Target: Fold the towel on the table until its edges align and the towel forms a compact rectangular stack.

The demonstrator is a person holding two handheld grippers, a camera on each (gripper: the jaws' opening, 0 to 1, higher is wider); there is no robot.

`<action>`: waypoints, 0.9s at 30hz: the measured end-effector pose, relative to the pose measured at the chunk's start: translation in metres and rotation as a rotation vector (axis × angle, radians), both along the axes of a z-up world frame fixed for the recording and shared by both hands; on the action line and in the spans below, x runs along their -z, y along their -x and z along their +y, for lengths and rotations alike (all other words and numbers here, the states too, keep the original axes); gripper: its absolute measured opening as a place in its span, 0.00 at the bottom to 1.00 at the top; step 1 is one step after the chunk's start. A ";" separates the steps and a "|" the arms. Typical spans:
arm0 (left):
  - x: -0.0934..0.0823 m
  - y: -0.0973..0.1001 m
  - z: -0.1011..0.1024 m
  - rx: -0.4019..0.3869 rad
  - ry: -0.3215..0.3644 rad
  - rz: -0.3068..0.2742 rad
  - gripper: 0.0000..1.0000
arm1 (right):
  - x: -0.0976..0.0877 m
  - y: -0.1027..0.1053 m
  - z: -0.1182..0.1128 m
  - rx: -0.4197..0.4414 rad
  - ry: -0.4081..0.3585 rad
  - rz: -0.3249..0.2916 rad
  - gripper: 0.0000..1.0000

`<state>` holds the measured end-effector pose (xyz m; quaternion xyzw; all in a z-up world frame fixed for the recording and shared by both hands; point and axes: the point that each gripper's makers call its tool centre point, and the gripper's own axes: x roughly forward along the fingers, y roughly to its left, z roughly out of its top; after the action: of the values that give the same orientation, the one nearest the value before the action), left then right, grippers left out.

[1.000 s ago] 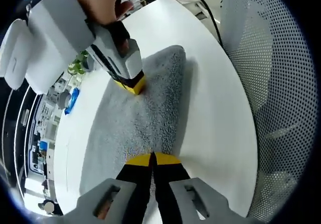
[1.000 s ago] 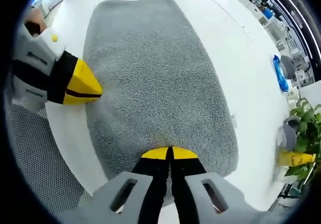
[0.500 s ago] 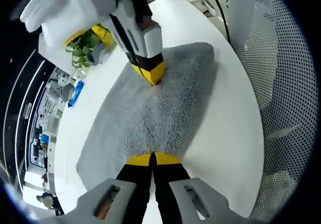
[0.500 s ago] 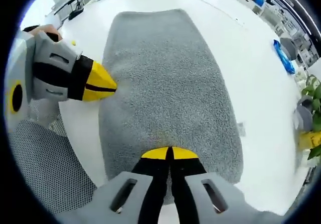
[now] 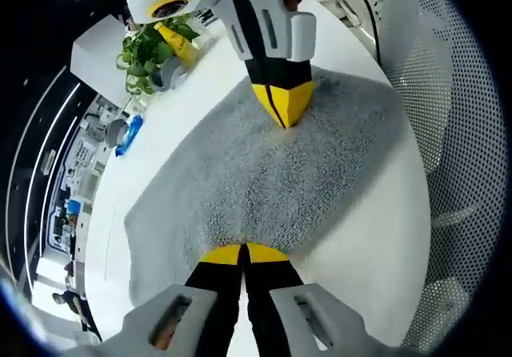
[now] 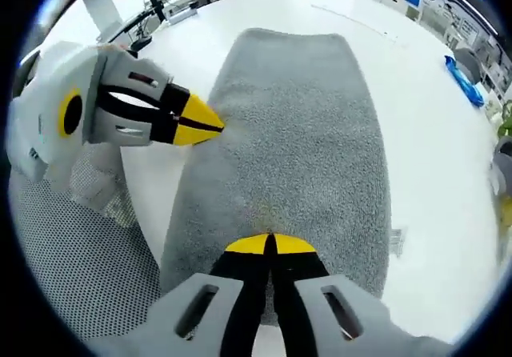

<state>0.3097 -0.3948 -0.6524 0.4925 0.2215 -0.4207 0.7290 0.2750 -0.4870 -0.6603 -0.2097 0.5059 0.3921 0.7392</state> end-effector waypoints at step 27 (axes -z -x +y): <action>-0.001 -0.004 0.007 -0.043 0.028 0.003 0.01 | 0.000 0.026 0.022 -0.124 0.062 -0.026 0.00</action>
<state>0.3133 -0.3874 -0.6516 0.4766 0.2270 -0.4089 0.7444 0.2489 -0.4653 -0.6608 -0.2687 0.4940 0.4186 0.7131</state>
